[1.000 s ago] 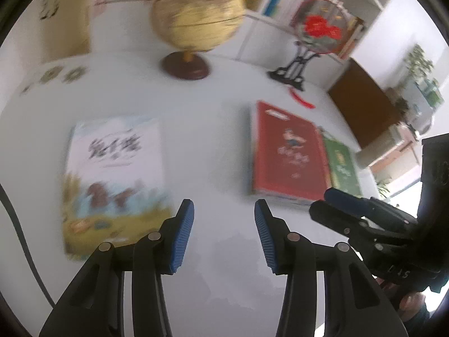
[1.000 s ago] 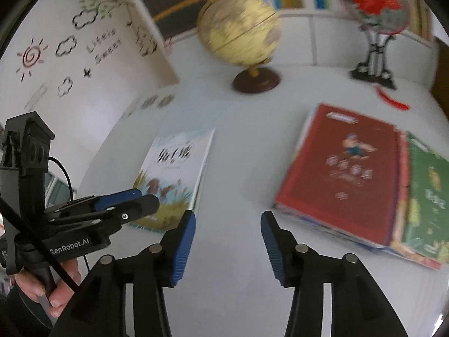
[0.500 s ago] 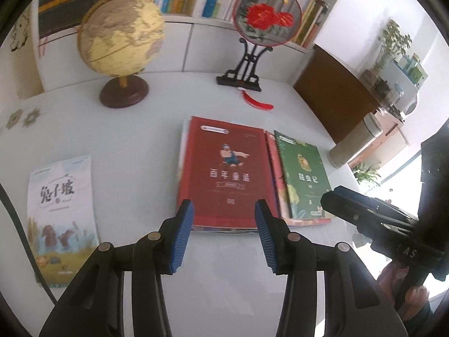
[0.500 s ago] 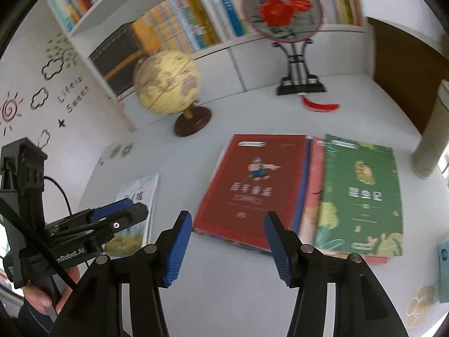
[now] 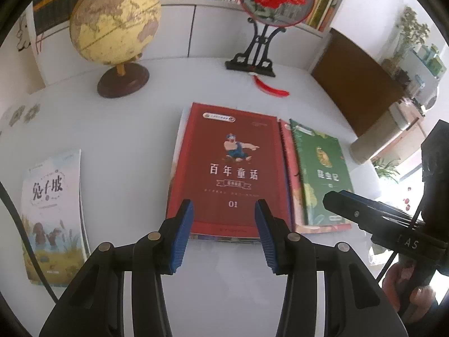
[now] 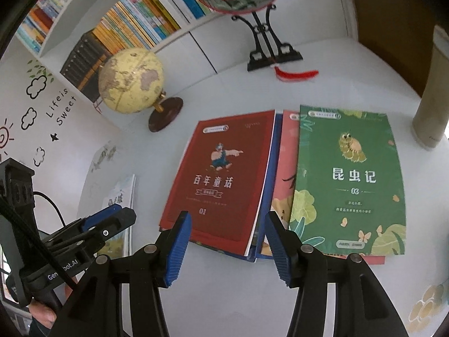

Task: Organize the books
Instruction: 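Move both grippers down to the red booklet's edge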

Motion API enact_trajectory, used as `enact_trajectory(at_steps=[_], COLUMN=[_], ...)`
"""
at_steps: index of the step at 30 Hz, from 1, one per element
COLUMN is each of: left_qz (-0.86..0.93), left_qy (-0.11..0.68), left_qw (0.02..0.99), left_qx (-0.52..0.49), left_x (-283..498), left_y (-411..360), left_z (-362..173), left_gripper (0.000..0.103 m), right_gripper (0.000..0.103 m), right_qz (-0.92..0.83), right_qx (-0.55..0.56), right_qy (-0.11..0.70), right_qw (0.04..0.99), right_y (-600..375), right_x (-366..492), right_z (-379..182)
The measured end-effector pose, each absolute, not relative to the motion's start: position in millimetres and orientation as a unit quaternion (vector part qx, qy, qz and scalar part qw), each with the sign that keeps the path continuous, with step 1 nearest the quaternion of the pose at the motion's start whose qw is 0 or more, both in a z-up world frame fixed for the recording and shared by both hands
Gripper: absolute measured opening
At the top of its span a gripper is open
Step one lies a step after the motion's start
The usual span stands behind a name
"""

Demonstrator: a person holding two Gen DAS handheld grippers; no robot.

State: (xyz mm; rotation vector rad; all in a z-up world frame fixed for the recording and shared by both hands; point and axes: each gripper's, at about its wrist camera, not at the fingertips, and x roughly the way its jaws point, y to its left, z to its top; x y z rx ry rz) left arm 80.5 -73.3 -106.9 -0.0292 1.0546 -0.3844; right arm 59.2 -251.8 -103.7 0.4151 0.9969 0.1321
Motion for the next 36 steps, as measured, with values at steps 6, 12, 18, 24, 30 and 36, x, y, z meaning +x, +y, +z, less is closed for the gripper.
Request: enact_trajectory(at_steps=[6, 12, 18, 24, 30, 36], left_qz=[-0.17, -0.164, -0.159, -0.161, -0.17, -0.179], left_qy=[0.514, 0.531, 0.551, 0.548, 0.545, 0.548], left_qw=[0.841, 0.831, 0.819, 0.82, 0.821, 0.817], left_qx=[-0.011, -0.011, -0.028, -0.034, -0.025, -0.007], left_x=[97.0, 115.1, 133.0, 142.8, 142.2, 136.6], left_y=[-74.1, -72.6, -65.0, -60.8, -62.5, -65.5], left_z=[-130.3, -157.7, -184.3, -188.5, -188.2, -187.5], left_gripper=[0.043, 0.043, 0.043, 0.043, 0.043, 0.044], right_gripper=[0.052, 0.052, 0.052, 0.052, 0.051, 0.051], right_qz=[0.059, 0.051, 0.037, 0.027, 0.038, 0.029], right_qx=[0.18, 0.167, 0.159, 0.161, 0.146, 0.12], right_qy=[0.49, 0.496, 0.509, 0.512, 0.509, 0.51], right_qw=[0.851, 0.851, 0.845, 0.844, 0.848, 0.851], right_y=[-250.6, -247.4, -245.9, -247.0, -237.5, -229.1], right_x=[76.5, 95.0, 109.9, 116.6, 129.1, 133.5], right_z=[-122.9, -140.6, -161.2, -173.2, -175.8, -177.1])
